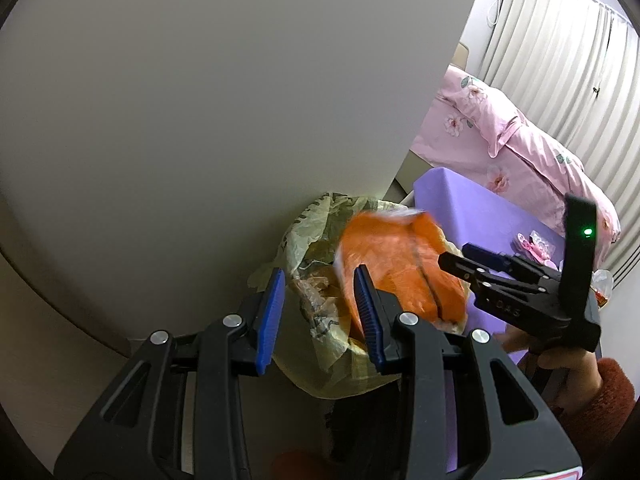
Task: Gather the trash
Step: 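Drop the orange bag into the trash bag with the right tool while the left tool releases the cup, then grasp the yellow snack wrapper with the left tool while the right tool grasps the pink wrapper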
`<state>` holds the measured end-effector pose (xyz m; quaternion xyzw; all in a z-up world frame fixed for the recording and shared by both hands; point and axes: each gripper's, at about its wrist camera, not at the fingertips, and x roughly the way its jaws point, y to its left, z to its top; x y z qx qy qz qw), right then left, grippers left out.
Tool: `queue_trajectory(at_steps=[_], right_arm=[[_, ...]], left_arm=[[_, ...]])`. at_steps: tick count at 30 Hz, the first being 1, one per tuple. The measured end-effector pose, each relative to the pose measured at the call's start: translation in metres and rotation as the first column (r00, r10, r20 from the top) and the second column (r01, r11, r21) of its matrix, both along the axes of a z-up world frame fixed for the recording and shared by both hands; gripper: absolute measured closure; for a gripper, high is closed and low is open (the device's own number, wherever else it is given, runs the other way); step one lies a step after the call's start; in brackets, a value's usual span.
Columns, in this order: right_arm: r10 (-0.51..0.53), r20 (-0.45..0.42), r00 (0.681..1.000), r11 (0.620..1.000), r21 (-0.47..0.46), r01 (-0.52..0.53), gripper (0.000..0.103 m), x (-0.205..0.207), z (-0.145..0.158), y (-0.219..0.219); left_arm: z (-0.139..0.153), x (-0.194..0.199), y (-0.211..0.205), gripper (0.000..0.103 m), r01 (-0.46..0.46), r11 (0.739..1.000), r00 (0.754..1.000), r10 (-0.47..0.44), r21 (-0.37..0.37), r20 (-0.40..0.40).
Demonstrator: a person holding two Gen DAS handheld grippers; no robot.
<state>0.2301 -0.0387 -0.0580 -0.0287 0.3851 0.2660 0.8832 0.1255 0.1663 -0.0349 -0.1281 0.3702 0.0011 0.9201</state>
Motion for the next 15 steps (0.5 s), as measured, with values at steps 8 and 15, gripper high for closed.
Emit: queue_trajectory(at_steps=[8, 15], right_arm=[[-0.087, 0.11, 0.99, 0.995, -0.04, 0.092, 0.053, -0.034, 0.036, -0.052], [-0.2, 0.193, 0.961, 0.977, -0.042, 0.211, 0.053, -0.066, 0.065, -0.135]], left_arm=[[0.013, -0.005, -0.031, 0.068, 0.052, 0.998, 0.998, -0.053, 0.029, 0.042], [0.02, -0.004, -0.086, 0.068, 0.166, 0.984, 0.983, -0.17, 0.057, 0.068]])
